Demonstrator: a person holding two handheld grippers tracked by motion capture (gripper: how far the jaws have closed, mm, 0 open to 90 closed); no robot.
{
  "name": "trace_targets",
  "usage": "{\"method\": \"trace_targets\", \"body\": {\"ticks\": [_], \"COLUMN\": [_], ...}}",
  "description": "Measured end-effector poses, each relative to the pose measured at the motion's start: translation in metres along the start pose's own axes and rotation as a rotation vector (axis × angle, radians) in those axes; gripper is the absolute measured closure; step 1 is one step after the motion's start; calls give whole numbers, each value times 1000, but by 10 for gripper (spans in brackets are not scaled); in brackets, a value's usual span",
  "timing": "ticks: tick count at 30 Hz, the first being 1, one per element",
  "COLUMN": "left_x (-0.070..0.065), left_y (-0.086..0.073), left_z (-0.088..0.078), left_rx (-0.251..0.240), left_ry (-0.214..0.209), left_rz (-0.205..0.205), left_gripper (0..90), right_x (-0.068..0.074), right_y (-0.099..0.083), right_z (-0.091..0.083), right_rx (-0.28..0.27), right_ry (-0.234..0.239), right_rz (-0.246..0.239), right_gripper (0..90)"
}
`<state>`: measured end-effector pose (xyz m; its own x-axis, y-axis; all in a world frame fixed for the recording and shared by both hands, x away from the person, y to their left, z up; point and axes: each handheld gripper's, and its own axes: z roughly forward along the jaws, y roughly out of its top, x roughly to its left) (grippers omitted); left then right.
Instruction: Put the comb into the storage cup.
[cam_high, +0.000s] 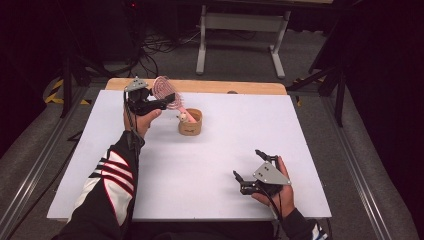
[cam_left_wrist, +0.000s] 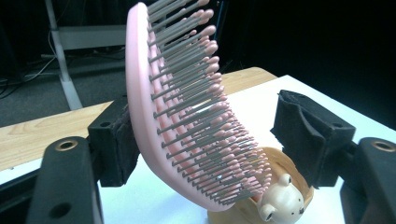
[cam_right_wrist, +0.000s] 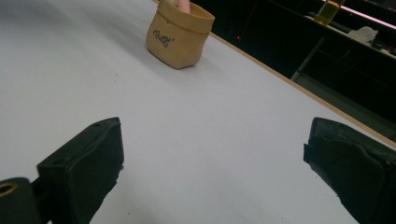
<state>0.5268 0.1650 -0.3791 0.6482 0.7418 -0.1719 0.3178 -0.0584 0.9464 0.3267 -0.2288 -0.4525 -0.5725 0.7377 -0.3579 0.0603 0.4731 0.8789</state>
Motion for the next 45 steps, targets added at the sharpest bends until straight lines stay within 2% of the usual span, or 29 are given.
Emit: {"method": "trace_targets", "body": {"ticks": [11, 16, 27, 38, 39, 45], "left_x": [1, -1, -5, -9, -11, -18], "left_y": [1, 3, 9, 10, 11, 11], "left_z": [-4, -5, -13, -22, -25, -32], "left_rx": [-10, -10, -15, -15, -21, -28], "left_ry": [17, 35, 47, 61, 63, 68], "left_rz": [10, 31, 98, 143, 163, 202], "left_gripper": [143, 110, 61, 49, 50, 55], "right_x": [0, 0, 0, -2, -3, -5], "right_y": [0, 0, 1, 2, 3, 3], "right_z": [0, 0, -1, -2, -3, -4], "right_rx": [-3, -4, -10, -20, -28, -38], "right_ry": [-1, -1, -5, 4, 3, -3], "right_rz": [1, 5, 5, 20, 26, 39], "right_gripper": [48, 48, 48, 48, 48, 46]}}
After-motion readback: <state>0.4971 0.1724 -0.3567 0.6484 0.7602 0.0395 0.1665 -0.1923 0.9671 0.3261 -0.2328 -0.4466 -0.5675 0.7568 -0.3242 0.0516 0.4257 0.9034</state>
